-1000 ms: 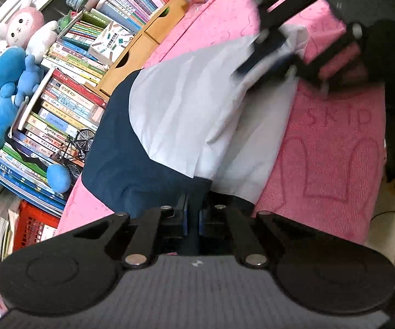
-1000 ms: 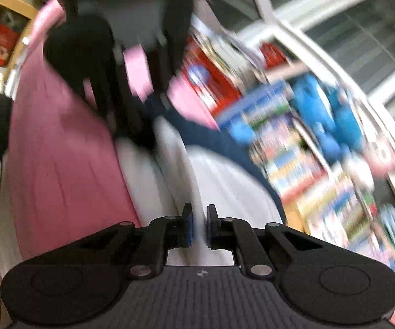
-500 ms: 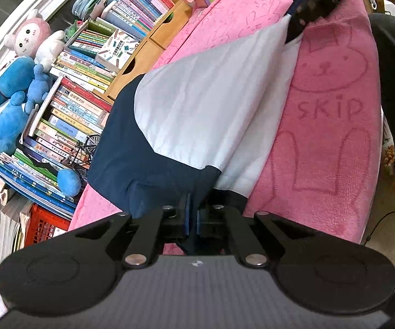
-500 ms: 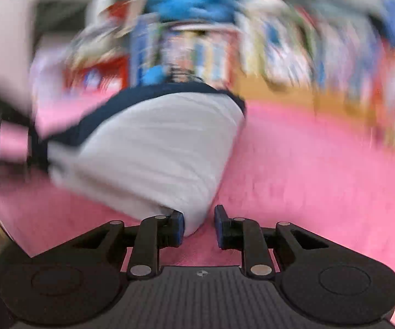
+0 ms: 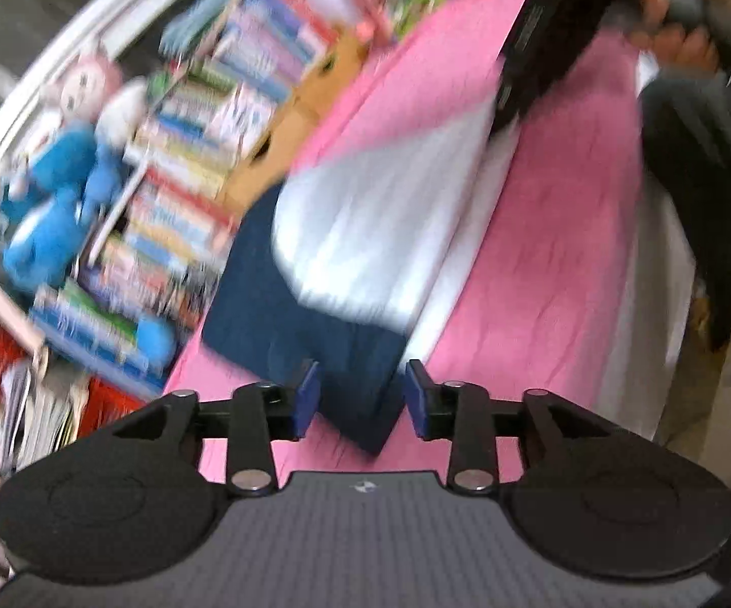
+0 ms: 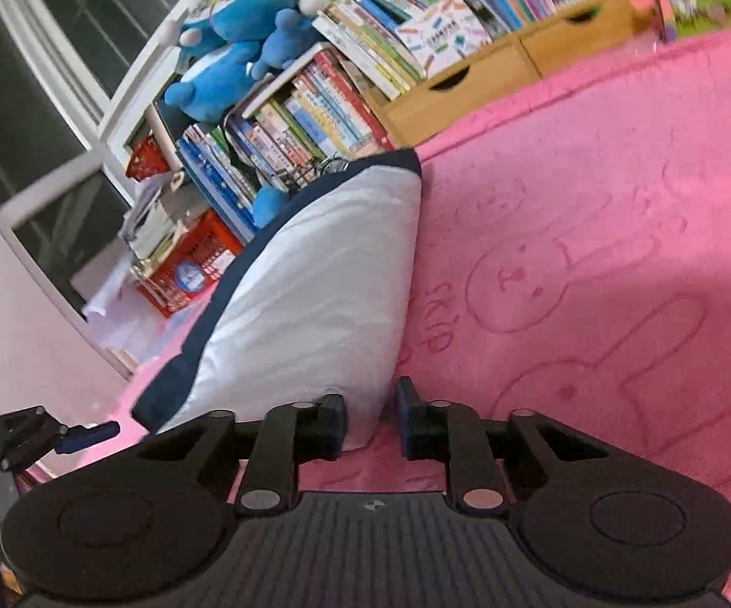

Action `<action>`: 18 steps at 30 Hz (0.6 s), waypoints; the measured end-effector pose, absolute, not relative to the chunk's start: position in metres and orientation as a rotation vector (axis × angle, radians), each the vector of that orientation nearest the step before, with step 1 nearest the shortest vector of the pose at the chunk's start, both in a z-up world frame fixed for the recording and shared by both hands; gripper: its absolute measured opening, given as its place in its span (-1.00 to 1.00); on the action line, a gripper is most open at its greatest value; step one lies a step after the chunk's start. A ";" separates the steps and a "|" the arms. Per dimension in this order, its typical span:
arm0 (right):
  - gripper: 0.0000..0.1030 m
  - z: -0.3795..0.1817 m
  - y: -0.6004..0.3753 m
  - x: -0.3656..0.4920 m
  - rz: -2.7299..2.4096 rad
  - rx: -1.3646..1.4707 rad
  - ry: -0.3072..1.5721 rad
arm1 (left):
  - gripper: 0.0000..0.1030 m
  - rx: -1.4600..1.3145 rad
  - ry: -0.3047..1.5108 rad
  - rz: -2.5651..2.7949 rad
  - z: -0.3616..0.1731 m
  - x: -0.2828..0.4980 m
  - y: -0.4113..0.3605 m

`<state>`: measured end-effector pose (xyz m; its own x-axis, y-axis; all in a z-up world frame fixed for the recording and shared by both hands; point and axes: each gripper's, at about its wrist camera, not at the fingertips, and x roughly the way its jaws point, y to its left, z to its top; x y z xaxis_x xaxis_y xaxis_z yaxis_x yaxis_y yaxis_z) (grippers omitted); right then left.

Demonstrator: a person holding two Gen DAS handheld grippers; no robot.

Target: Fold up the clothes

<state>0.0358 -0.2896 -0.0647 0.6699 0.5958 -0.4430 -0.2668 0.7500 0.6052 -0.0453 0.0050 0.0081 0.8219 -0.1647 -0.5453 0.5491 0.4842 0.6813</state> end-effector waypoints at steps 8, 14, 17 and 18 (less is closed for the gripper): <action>-0.66 -0.054 -0.290 0.043 0.533 0.557 0.709 | -0.40 0.977 0.371 -0.675 -0.022 -0.034 -0.092; -0.66 -0.036 -0.292 0.051 0.568 0.569 0.735 | -0.41 0.972 0.349 -0.619 -0.028 -0.004 -0.116; -0.66 -0.031 -0.292 0.053 0.559 0.549 0.737 | -0.44 0.997 0.312 -0.572 -0.029 -0.009 -0.120; -0.66 -0.031 -0.293 0.053 0.559 0.553 0.738 | -0.44 1.011 0.297 -0.559 -0.030 -0.012 -0.120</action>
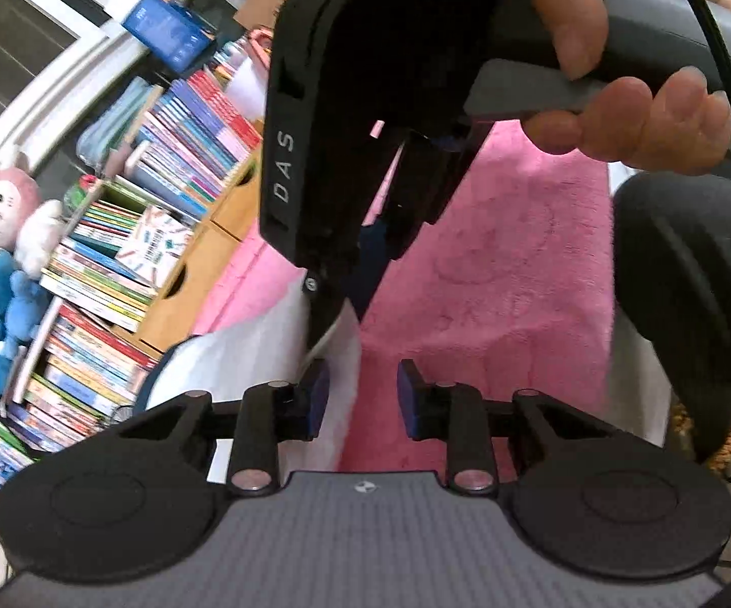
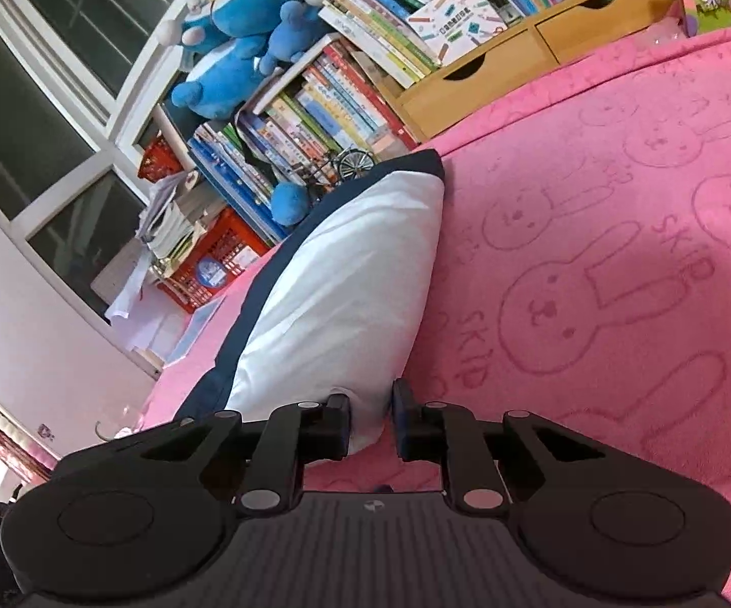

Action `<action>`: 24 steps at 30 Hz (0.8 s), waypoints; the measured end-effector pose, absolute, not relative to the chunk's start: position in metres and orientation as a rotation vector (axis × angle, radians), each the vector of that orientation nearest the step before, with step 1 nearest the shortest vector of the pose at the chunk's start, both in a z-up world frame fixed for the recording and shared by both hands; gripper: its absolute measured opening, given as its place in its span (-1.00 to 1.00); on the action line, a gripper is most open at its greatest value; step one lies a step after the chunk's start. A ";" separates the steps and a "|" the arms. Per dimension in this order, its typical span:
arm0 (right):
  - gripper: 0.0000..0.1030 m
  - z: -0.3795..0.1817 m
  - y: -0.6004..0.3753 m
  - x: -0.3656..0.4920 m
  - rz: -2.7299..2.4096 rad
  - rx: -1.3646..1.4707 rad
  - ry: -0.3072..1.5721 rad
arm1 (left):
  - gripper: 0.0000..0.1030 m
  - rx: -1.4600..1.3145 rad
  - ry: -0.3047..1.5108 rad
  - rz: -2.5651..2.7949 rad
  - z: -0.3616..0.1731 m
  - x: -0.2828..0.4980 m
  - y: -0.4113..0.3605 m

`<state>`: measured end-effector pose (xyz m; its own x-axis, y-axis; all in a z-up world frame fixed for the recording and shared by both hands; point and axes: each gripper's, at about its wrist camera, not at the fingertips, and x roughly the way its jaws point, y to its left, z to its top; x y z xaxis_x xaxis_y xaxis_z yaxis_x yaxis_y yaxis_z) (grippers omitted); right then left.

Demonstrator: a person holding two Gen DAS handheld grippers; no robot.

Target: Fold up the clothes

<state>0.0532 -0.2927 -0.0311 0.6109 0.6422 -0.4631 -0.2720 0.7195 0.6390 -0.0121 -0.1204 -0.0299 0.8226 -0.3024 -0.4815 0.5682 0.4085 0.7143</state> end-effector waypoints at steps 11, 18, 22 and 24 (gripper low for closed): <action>-0.66 -0.032 -0.296 0.056 0.560 0.622 0.764 | -0.37 1.107 0.243 -0.409 -0.051 -0.001 -0.127; -0.66 -0.038 -0.295 0.056 0.529 0.613 0.786 | -0.82 1.118 0.337 -0.422 -0.053 0.003 -0.106; -0.67 -0.035 -0.286 0.050 0.501 0.515 0.764 | -0.82 1.103 0.408 -0.365 -0.047 -0.002 -0.074; -0.67 -0.034 -0.283 0.046 0.492 0.462 0.746 | -0.82 1.107 0.451 -0.325 -0.045 -0.007 -0.057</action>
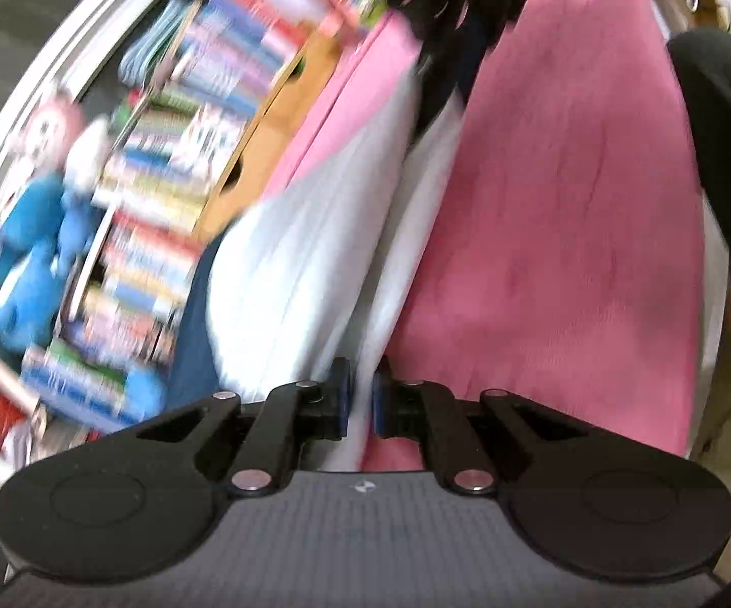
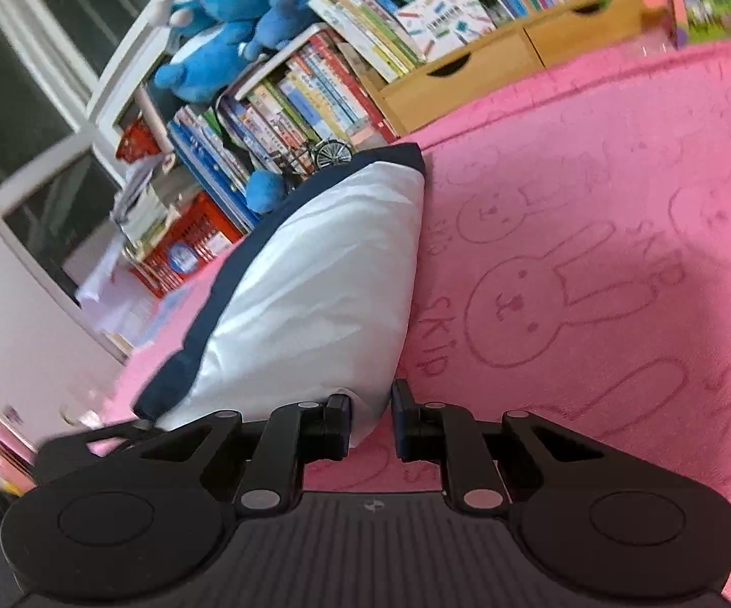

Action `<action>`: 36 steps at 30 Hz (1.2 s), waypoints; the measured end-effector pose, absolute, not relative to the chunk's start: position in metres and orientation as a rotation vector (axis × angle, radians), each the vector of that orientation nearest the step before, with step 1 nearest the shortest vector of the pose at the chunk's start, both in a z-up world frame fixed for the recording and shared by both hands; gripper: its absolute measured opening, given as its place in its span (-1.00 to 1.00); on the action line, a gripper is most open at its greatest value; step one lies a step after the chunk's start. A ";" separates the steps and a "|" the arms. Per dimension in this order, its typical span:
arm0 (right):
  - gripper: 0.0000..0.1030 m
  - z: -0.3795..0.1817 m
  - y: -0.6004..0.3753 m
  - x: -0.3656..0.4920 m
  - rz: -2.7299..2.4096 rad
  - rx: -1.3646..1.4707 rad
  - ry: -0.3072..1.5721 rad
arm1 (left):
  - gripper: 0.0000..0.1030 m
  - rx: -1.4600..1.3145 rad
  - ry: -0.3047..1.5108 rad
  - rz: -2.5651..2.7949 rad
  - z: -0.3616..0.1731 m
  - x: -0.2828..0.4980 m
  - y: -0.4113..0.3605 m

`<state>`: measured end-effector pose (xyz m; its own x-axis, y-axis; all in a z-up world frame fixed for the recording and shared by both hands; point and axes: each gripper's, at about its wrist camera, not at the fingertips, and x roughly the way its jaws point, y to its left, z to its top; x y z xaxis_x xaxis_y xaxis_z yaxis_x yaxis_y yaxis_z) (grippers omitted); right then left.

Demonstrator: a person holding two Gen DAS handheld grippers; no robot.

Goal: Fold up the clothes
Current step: 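Grasp the navy jacket edge with the right gripper and tuck it under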

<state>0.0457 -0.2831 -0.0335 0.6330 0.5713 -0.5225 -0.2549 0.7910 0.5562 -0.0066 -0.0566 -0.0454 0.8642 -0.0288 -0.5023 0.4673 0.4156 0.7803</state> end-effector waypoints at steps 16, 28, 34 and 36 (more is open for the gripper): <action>-0.51 -0.034 -0.253 0.012 0.428 0.024 0.596 | -0.29 0.617 0.698 -0.149 0.010 -0.043 0.048; 0.25 -0.007 -0.192 -0.042 0.605 -0.371 0.291 | 0.56 -0.325 0.634 -0.419 0.039 0.006 0.112; 0.22 -0.025 -0.122 -0.042 0.730 -0.608 0.207 | 0.56 -0.696 0.672 -0.459 0.009 0.046 0.152; 0.09 -0.031 -0.106 -0.037 0.759 -0.641 0.200 | 0.56 -0.693 0.676 -0.440 0.003 0.055 0.153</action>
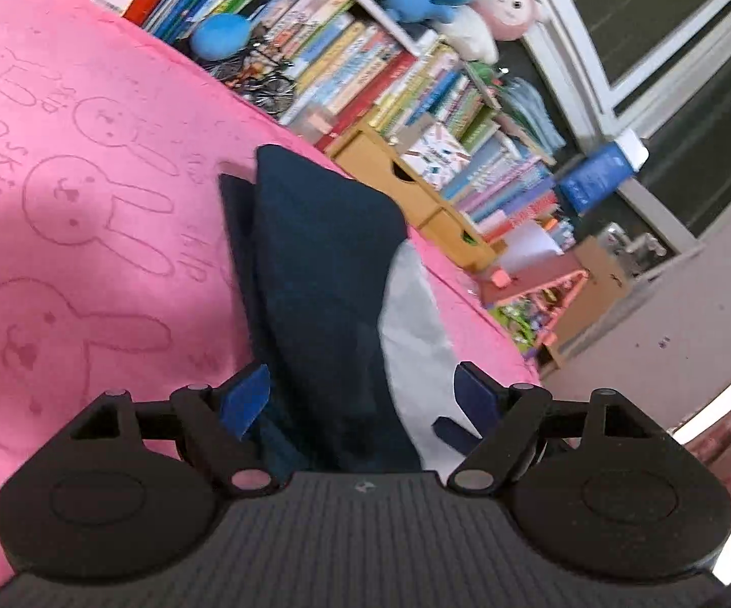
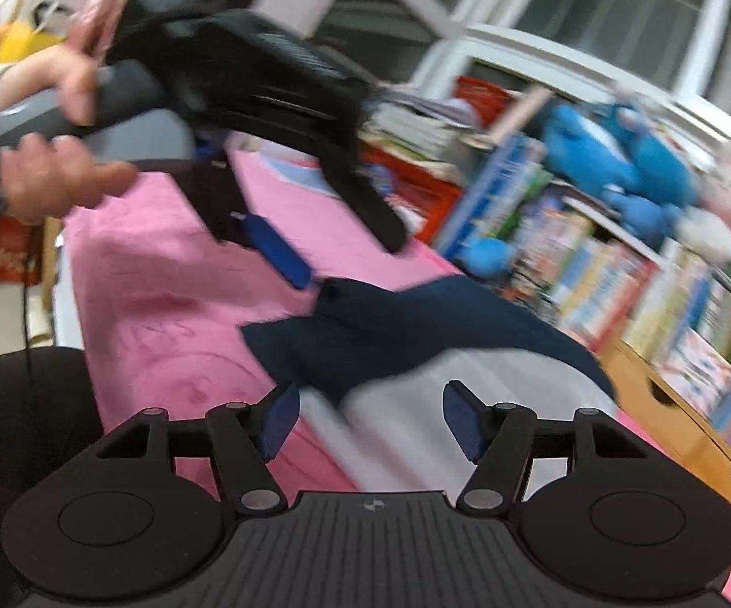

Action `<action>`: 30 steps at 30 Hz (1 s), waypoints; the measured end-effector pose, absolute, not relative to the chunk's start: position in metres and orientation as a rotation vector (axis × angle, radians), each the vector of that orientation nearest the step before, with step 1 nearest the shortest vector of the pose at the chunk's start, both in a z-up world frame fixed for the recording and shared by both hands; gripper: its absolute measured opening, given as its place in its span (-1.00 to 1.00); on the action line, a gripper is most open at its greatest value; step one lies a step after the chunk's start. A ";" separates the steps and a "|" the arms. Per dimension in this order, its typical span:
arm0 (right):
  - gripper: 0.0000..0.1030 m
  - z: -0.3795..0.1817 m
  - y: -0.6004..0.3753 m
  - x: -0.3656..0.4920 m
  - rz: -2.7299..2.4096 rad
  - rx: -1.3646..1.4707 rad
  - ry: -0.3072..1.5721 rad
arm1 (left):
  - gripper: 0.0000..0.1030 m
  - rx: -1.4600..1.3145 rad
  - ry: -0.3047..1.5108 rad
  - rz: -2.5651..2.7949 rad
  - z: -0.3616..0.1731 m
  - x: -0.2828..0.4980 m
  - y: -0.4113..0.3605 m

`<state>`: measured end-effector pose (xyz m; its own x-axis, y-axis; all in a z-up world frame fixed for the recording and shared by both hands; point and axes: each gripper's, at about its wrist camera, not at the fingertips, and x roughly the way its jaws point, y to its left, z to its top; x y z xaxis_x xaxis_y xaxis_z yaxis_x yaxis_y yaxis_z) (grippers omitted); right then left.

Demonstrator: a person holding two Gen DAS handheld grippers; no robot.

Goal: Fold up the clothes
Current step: 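Grasp the navy jacket edge with the right gripper and tuck it under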

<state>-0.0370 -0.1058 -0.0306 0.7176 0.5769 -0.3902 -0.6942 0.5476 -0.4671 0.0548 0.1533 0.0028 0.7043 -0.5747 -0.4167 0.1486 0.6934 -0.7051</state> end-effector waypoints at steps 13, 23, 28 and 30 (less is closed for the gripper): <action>-0.83 -0.034 -0.061 -0.005 0.791 -0.513 0.272 | 0.67 -0.623 0.651 -0.359 0.000 0.083 0.165; -0.72 -0.022 -0.109 -0.001 0.987 -0.382 0.425 | 0.74 -0.405 0.731 -0.336 -0.011 0.106 0.127; 0.03 0.004 -0.180 0.027 0.949 -0.069 0.495 | 0.76 -0.224 0.696 -0.339 -0.015 0.093 0.109; 0.03 0.010 -0.212 0.042 0.850 0.031 0.516 | 0.80 -0.183 0.686 -0.338 -0.017 0.089 0.103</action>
